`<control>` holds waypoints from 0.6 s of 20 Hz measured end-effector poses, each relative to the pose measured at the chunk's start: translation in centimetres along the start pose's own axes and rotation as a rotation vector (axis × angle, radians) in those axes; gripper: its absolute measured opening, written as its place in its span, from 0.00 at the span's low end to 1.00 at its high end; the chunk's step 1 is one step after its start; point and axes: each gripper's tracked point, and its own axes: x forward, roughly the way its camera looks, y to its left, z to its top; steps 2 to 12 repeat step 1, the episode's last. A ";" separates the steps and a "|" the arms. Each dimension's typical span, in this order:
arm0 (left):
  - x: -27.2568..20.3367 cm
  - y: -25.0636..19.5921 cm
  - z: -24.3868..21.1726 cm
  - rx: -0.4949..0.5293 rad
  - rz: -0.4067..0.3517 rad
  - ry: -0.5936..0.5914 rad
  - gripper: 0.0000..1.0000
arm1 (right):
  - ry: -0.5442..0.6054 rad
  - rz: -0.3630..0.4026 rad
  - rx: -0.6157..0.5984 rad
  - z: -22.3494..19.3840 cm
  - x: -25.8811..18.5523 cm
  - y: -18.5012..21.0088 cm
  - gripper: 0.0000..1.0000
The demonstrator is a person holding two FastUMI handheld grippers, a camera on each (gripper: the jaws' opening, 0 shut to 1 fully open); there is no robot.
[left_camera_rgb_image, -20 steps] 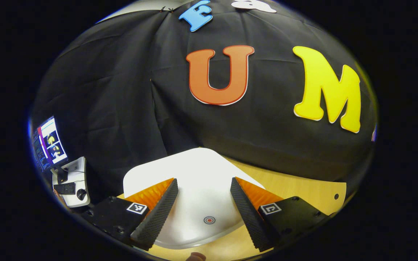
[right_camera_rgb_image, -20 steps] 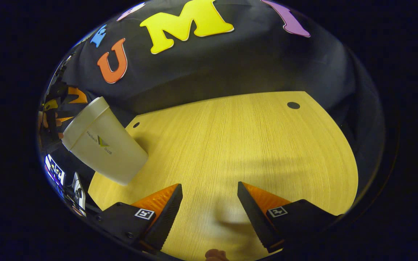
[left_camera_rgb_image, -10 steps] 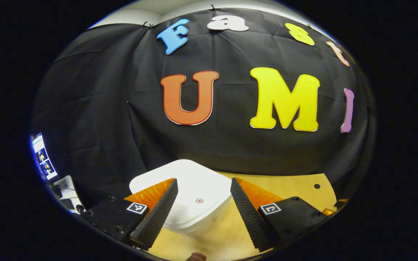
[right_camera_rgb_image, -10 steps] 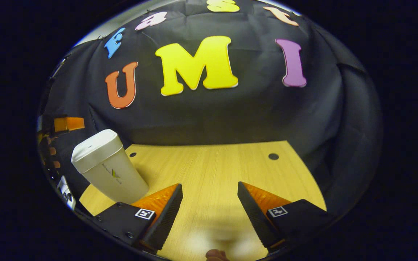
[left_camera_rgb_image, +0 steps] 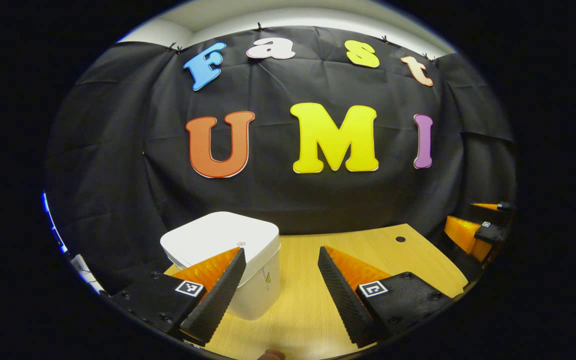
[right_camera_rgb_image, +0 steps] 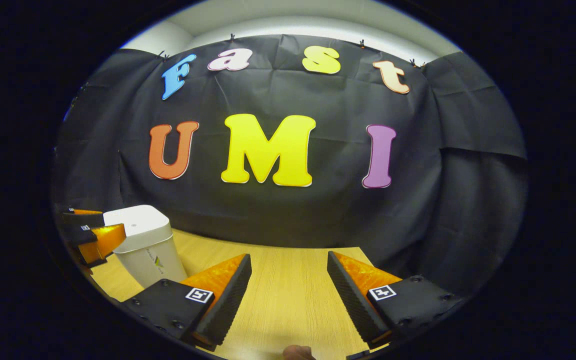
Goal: Press the lid of the desktop garbage bin to open it, pick up the crumpled paper on the desktop and throw it into the bin, then pick up the pop can on the desktop and drop it into the bin, and finally close the garbage bin lid.
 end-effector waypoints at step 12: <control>-0.4 -0.3 -0.1 -0.003 -0.008 0.001 0.97 | 0.002 0.000 0.013 0.0 -0.4 0.5 0.96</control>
